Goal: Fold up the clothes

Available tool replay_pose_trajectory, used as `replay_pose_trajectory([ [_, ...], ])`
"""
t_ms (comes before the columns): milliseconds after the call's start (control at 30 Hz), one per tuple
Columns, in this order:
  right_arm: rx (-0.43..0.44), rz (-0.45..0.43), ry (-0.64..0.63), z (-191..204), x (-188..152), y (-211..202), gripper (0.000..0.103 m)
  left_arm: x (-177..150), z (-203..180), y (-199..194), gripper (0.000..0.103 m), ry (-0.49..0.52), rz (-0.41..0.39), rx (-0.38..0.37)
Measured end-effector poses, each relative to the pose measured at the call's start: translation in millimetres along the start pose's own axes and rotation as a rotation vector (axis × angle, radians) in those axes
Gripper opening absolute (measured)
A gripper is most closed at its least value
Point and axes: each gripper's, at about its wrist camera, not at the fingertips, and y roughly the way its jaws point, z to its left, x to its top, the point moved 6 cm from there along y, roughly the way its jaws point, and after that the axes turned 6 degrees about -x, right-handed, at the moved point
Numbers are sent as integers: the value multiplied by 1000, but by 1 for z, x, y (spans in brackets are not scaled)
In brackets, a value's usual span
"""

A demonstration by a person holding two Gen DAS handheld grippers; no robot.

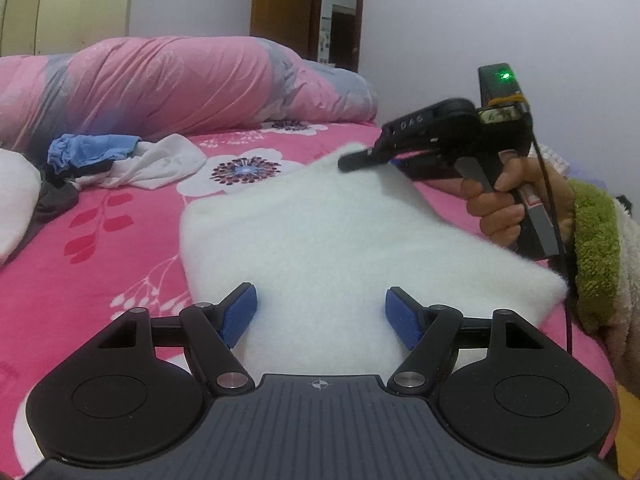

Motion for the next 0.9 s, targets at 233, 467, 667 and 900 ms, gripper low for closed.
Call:
replay_pose_trajectory([
  [233, 43, -41, -61, 13, 12, 6, 14, 4, 0, 1, 72, -27, 8, 44],
  [467, -8, 31, 107, -42, -5, 17, 19, 6, -4, 6, 73, -11, 7, 68],
  [667, -92, -79, 113, -44, -3, -42, 25, 6, -2, 6, 73, -10, 10, 60],
  [900, -110, -149, 106, -22, -40, -126, 40, 4, -2, 5, 73, -10, 0, 55],
])
